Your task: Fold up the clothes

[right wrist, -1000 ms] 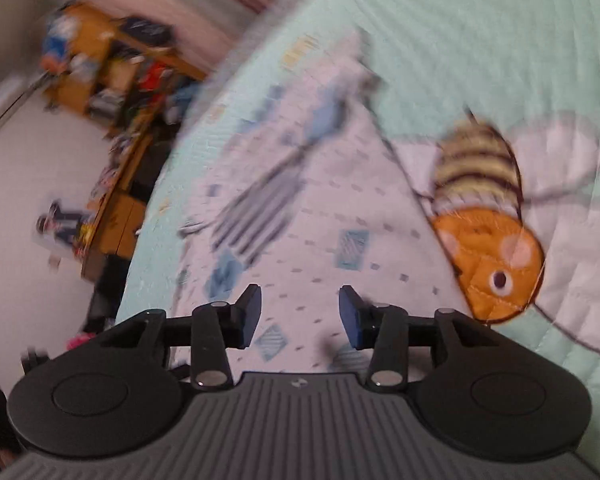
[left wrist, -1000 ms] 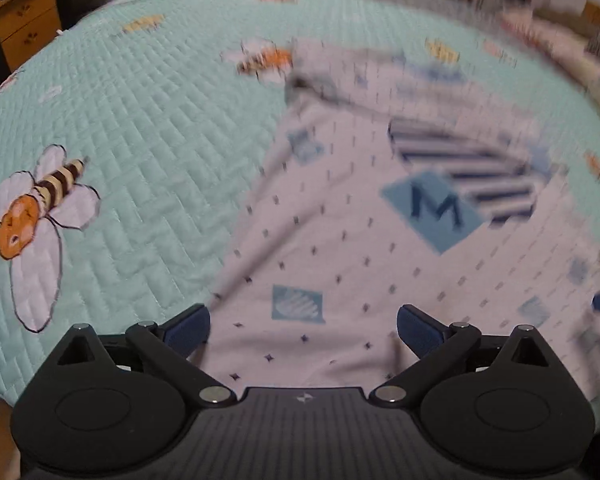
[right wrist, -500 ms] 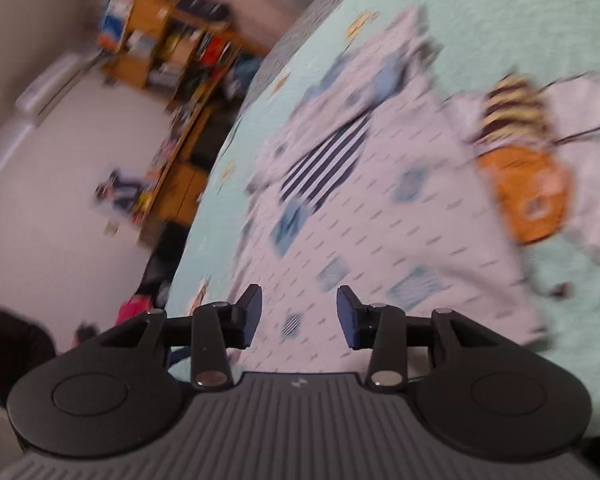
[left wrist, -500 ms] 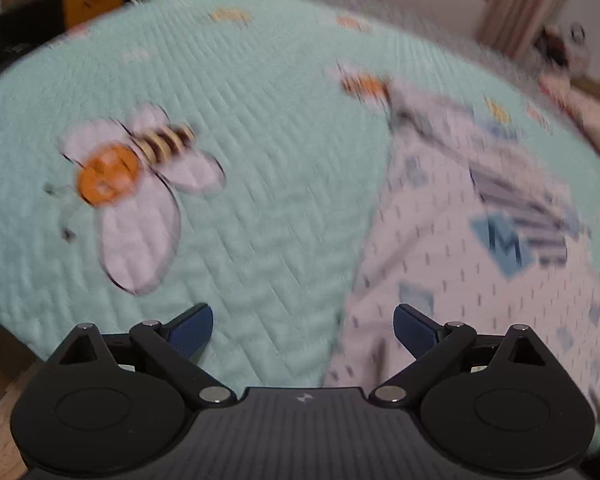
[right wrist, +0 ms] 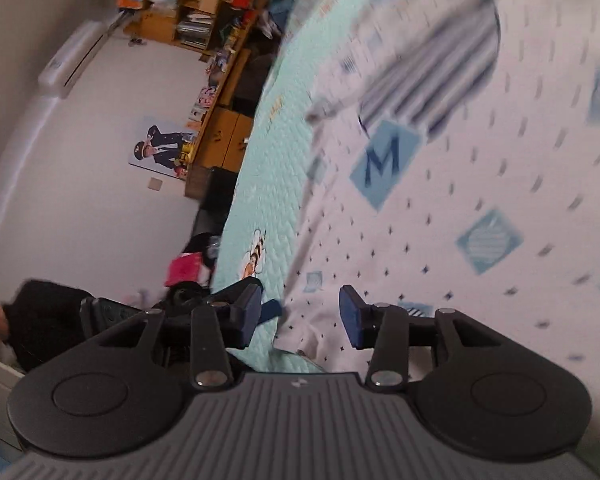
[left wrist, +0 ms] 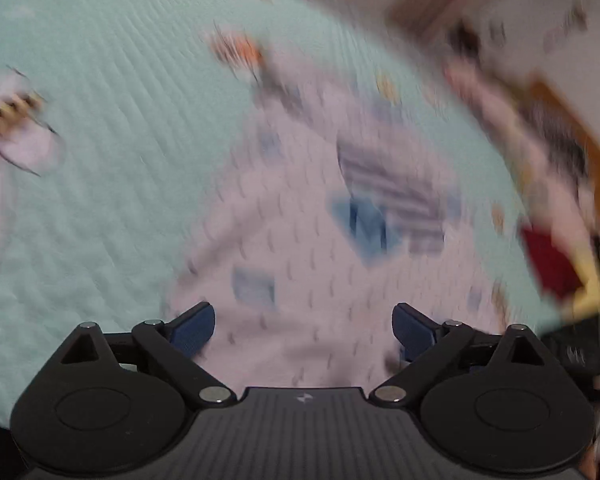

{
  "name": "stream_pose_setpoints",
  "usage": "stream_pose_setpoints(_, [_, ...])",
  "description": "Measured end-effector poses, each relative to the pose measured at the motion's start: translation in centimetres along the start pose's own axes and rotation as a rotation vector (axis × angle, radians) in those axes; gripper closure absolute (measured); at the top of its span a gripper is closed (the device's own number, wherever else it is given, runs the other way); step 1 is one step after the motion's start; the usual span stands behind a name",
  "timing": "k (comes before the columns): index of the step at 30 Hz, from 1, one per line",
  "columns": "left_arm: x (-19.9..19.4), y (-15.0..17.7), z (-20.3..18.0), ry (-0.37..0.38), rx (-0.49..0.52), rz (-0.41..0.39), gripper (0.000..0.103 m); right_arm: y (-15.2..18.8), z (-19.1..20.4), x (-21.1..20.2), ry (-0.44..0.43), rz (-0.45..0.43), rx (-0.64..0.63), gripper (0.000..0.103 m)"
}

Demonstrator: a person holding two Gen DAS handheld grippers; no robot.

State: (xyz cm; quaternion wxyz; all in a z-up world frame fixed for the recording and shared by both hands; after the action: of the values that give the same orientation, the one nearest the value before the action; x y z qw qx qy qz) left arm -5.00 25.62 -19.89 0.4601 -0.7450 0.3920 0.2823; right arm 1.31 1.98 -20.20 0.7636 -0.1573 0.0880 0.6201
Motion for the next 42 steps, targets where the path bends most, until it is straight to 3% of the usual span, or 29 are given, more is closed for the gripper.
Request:
stream_pose_setpoints(2, [0.1, 1.0, -1.1, -0.066, 0.130, 0.009, 0.014, 2.0, -2.4, 1.7, 0.078, 0.088, 0.047, 0.096])
stream_pose_setpoints(3, [-0.3, 1.4, -1.7, -0.087, 0.195, 0.013, 0.013, 2.9, -2.8, 1.7, 0.090, 0.107, 0.046, 0.103])
stream_pose_setpoints(5, [-0.8, 2.0, -1.9, -0.127, 0.220, 0.036, 0.014, 4.1, -3.0, 1.1, 0.063, 0.148, 0.084, 0.103])
stream_pose_setpoints(8, [-3.1, 0.7, -1.9, -0.011, 0.147, -0.024, 0.013, 4.0, -0.7, -0.6, 0.088, 0.105, -0.037, 0.092])
stream_pose_setpoints(10, [-3.8, -0.7, -2.1, 0.056, 0.110, -0.076, 0.007, 2.9, 0.7, -1.8, 0.107, 0.032, -0.098, 0.086])
stream_pose_setpoints(12, [-1.9, -1.4, -2.7, 0.088, 0.096, -0.053, 0.007, 1.8, 0.7, -2.8, 0.107, -0.035, -0.093, 0.085])
stream_pose_setpoints(14, [0.8, -0.4, -2.6, 0.081, 0.103, 0.045, 0.011, 1.6, -1.0, -2.6, 0.144, -0.020, -0.054, 0.085])
stream_pose_setpoints(15, [2.2, 0.1, -2.6, 0.076, 0.107, 0.095, 0.012, 2.3, -2.1, -2.2, 0.198, 0.030, -0.047, 0.098])
stream_pose_setpoints(16, [1.5, 0.6, -3.1, 0.074, 0.160, 0.079, 0.011, 3.1, -2.6, -2.3, 0.200, 0.050, -0.046, 0.101])
stream_pose_setpoints(20, [-0.8, 1.8, -3.1, 0.031, 0.197, 0.104, 0.012, 4.2, -2.8, -4.4, 0.177, 0.053, -0.019, 0.098])
stream_pose_setpoints(22, [-2.4, 1.3, -2.8, 0.081, 0.163, 0.059, 0.012, 3.4, -1.9, -5.7, 0.147, -0.005, -0.041, 0.080])
stream_pose_setpoints(25, [-2.4, 0.3, -3.6, 0.127, 0.152, 0.027, 0.009, 2.3, -1.5, -7.1, 0.129, -0.100, -0.052, 0.064])
stream_pose_setpoints(27, [-0.1, 1.4, -4.3, 0.077, 0.213, 0.126, 0.008, 2.5, -2.8, -7.0, 0.158, -0.085, -0.051, 0.066])
stream_pose_setpoints(28, [1.1, 2.2, -4.3, 0.023, 0.235, 0.176, 0.009, 2.7, -3.4, -6.9, 0.171, -0.077, -0.051, 0.077])
stream_pose_setpoints(30, [0.9, 3.3, -5.2, -0.001, 0.302, 0.153, 0.000, 3.5, -4.0, -7.0, 0.163, -0.045, -0.029, 0.079])
stream_pose_setpoints(32, [0.2, 3.6, -5.8, -0.029, 0.316, 0.145, 0.004, 4.0, -3.7, -7.6, 0.165, -0.024, -0.021, 0.078])
stream_pose_setpoints(37, [-2.4, 1.8, -6.1, -0.097, 0.312, 0.021, 0.002, 2.9, 0.0, -9.0, 0.220, -0.122, -0.188, 0.050])
stream_pose_setpoints(38, [-2.2, 1.3, -6.1, -0.106, 0.308, 0.017, 0.001, 2.6, 0.2, -9.1, 0.204, -0.146, -0.185, 0.049])
stream_pose_setpoints(40, [-1.5, 0.4, -6.1, -0.121, 0.299, 0.015, 0.001, 2.5, -1.0, -7.8, 0.220, -0.109, -0.147, 0.048])
stream_pose_setpoints(42, [0.6, 1.6, -5.7, -0.151, 0.328, 0.088, 0.001, 2.5, -2.2, -6.5, 0.236, -0.073, -0.109, 0.049])
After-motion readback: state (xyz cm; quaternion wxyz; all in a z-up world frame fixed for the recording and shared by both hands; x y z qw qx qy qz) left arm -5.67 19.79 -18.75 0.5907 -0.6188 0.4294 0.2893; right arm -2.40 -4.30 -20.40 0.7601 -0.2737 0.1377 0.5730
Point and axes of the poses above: each gripper's, at about its wrist camera, not at the fingertips, and x roughly the way its jaws point, z to its left, y to its underside, the point moved 4 cm from there along x, roughly the way its jaws point, and after that the axes turned 4 degrees about x, right-handed, at the moved point
